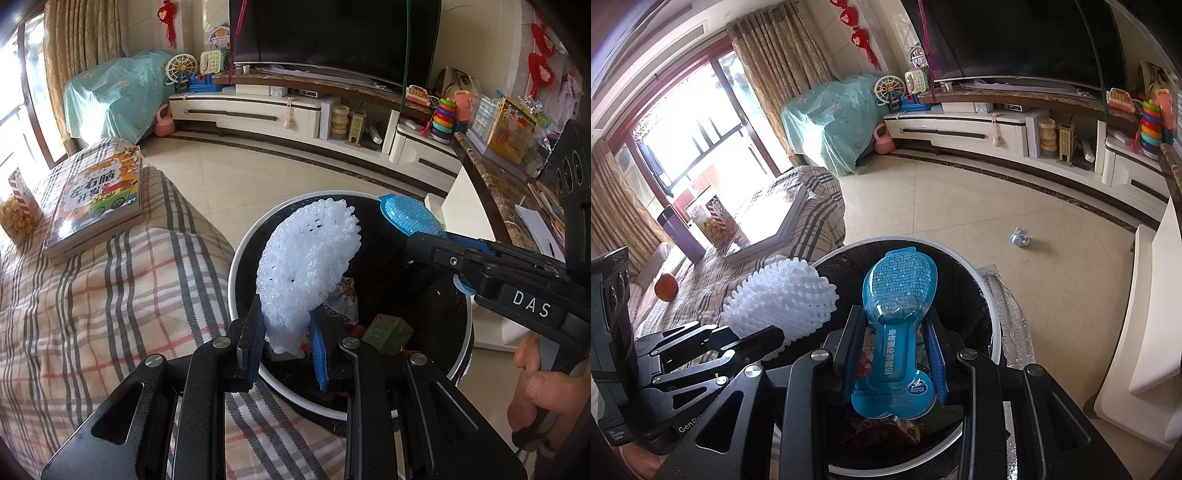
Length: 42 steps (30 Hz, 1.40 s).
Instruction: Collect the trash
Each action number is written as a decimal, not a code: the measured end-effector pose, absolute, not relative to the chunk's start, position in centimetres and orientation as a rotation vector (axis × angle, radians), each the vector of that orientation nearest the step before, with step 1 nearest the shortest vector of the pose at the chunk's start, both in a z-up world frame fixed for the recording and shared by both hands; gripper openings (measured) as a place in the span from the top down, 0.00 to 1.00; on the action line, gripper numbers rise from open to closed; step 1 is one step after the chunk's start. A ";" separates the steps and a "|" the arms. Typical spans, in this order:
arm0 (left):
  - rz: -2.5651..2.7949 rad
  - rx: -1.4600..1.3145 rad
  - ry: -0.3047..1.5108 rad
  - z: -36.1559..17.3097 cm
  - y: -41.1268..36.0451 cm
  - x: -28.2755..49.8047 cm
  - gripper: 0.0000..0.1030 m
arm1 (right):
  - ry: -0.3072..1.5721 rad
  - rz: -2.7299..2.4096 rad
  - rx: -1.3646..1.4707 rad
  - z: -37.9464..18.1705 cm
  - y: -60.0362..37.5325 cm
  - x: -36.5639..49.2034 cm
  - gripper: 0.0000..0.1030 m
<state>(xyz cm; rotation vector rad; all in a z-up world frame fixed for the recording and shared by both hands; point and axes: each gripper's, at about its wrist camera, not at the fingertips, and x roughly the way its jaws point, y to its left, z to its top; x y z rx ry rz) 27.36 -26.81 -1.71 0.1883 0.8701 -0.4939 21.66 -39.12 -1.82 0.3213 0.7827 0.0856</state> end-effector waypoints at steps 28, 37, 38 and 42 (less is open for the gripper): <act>-0.479 0.116 0.807 0.1 -22.4 23.9 0.28 | 0.697 0.047 0.373 0.8 -39.2 17.7 0.23; -0.442 -0.029 0.744 0.8 -16.6 19.4 0.20 | 0.642 0.029 0.370 1.5 -36.2 13.7 0.09; -0.438 -0.039 0.736 0.8 -15.9 18.8 0.18 | 0.634 0.029 0.370 1.4 -35.6 13.0 0.09; -0.420 -0.058 0.704 0.8 -14.2 16.8 0.13 | 0.608 0.031 0.383 1.2 -34.0 11.0 0.03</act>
